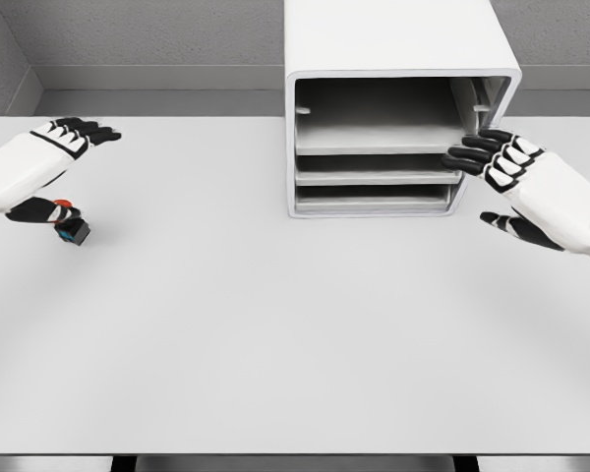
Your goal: Slide open multi-storey tabletop storage cabinets and put open load switch and slide close multi-storey tabletop storage cabinets
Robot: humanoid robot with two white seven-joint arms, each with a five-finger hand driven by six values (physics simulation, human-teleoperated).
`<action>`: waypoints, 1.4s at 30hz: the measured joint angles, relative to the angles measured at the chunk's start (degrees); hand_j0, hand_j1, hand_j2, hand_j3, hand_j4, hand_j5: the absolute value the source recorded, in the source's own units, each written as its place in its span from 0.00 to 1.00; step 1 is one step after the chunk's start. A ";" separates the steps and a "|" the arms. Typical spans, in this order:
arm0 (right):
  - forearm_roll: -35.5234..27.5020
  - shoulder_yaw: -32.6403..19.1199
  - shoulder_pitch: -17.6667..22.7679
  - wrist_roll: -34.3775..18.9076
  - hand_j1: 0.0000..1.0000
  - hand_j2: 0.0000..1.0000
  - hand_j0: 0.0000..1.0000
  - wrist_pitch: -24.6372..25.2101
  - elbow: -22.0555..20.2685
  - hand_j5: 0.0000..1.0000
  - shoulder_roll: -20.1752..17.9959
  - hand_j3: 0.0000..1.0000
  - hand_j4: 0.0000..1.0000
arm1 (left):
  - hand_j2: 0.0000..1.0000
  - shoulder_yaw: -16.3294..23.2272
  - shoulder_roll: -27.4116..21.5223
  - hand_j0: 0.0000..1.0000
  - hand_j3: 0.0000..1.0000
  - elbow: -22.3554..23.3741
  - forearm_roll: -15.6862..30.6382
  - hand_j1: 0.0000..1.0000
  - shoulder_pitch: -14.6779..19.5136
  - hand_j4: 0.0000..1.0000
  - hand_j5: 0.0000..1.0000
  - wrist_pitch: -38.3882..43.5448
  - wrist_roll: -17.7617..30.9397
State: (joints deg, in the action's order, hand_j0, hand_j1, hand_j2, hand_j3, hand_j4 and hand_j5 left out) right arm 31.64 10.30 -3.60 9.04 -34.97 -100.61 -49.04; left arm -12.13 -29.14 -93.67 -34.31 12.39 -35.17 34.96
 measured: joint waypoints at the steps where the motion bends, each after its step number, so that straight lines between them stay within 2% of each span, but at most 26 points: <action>1: 0.15 1.07 -0.52 -0.01 0.76 0.76 0.76 0.00 0.07 0.76 0.35 0.76 0.76 | 1.00 -0.01 -0.53 1.00 1.00 -0.12 -0.32 1.00 0.00 1.00 1.00 0.00 0.02; 4: 0.37 4.21 -3.60 -0.01 0.68 0.68 0.68 0.00 0.25 0.68 0.94 0.68 0.68 | 1.00 -0.11 -1.42 1.00 1.00 -0.64 -0.57 1.00 -0.09 1.00 1.00 0.00 0.05; 10: 0.28 8.51 -9.58 -1.11 0.69 0.69 0.69 -0.01 1.25 0.69 3.16 0.69 0.69 | 1.00 -0.04 -4.79 1.00 1.00 -1.57 -0.98 1.00 -3.43 1.00 1.00 -0.02 0.07; 13: 0.11 10.37 -12.74 -1.79 0.69 0.69 0.69 -0.01 3.34 0.69 5.26 0.69 0.69 | 1.00 -0.02 -6.47 1.00 1.00 -1.70 -1.20 1.00 -3.87 1.00 1.00 0.00 0.07; 15: 0.13 11.44 -13.36 -2.04 0.69 0.69 0.69 -0.01 4.70 0.69 6.54 0.69 0.69 | 1.00 -0.03 -7.08 1.00 1.00 -1.24 -2.46 1.00 -3.87 1.00 1.00 0.01 0.07; 21: 0.09 12.77 -15.47 -3.68 0.69 0.69 0.69 -0.01 7.19 0.69 10.01 0.69 0.69 | 1.00 1.05 -7.97 1.00 1.00 4.82 -4.64 1.00 -3.08 1.00 1.00 0.01 0.07; 24: 0.02 14.25 -18.72 -4.19 0.69 0.69 0.69 -0.02 10.19 0.69 11.75 0.69 0.69 | 1.00 2.84 -7.96 1.00 1.00 6.44 -4.92 1.00 -1.94 1.00 1.00 0.01 0.07; 32: 0.08 17.03 -22.15 -4.48 0.69 0.69 0.69 -0.02 16.25 0.69 14.74 0.69 0.69 | 1.00 5.75 -7.48 1.00 1.00 11.48 -2.28 1.00 0.17 1.00 1.00 0.02 0.06; 36: 0.04 17.97 -25.05 -4.49 0.69 0.69 0.69 -0.02 19.45 0.69 16.22 0.69 0.69 | 1.00 7.47 -7.26 1.00 1.00 13.20 -2.01 1.00 0.62 1.00 1.00 0.01 0.07; 39: 0.00 19.35 -27.24 -4.41 0.69 0.69 0.69 -0.02 21.63 0.69 16.66 0.69 0.69 | 1.00 8.88 -7.16 1.00 1.00 14.22 -1.89 1.00 2.37 1.00 1.00 0.03 0.06; 42: -0.41 21.48 -29.79 -4.20 0.69 0.69 0.69 -0.02 23.74 0.69 16.76 0.69 0.69 | 0.96 9.45 -6.93 0.96 0.96 15.49 -1.93 0.96 2.81 0.96 0.96 0.02 0.07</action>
State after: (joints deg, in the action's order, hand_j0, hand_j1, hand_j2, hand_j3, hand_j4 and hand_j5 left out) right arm 31.23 31.79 -33.40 4.84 -34.99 -76.87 -32.28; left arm -2.68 -36.08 -78.17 -36.24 15.21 -35.15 35.03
